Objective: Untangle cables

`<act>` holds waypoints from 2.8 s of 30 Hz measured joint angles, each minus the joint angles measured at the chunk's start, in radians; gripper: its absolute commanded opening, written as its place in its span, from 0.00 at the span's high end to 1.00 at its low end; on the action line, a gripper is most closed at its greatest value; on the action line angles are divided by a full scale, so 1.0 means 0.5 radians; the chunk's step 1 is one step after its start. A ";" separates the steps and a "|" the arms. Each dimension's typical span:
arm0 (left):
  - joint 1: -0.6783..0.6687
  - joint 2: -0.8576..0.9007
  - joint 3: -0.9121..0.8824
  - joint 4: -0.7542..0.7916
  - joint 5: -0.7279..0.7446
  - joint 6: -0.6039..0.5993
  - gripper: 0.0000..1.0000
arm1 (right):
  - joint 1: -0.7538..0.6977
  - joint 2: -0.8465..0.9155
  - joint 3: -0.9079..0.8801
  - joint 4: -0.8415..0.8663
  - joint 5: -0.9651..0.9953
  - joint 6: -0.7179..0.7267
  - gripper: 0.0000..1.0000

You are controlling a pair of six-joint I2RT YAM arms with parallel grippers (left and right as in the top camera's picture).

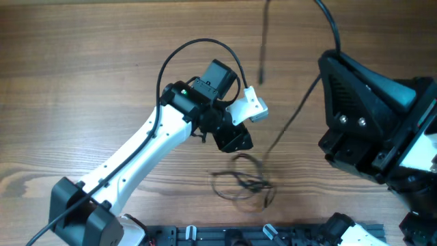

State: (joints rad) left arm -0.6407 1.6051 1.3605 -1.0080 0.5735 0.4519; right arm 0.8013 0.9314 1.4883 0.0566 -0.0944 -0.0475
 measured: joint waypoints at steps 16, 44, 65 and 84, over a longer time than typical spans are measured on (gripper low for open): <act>0.000 0.003 0.000 -0.042 0.022 -0.043 0.07 | 0.000 0.000 0.000 -0.059 0.158 -0.135 0.96; -0.385 0.003 0.000 -0.150 0.005 -0.072 0.96 | 0.000 0.001 0.000 -0.060 0.269 -0.194 0.96; 0.775 0.003 0.000 -0.269 -1.450 -1.519 0.96 | 0.000 0.001 0.000 -0.314 0.723 -0.269 0.96; 2.470 0.003 0.000 -0.432 -0.809 -1.252 0.96 | -0.285 -0.008 -0.001 -0.261 3.070 -0.333 0.96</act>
State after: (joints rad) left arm 0.5941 1.6066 1.3605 -1.2240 0.1688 -0.1741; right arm 0.6590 0.9272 1.4879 -0.0738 1.4406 -0.2142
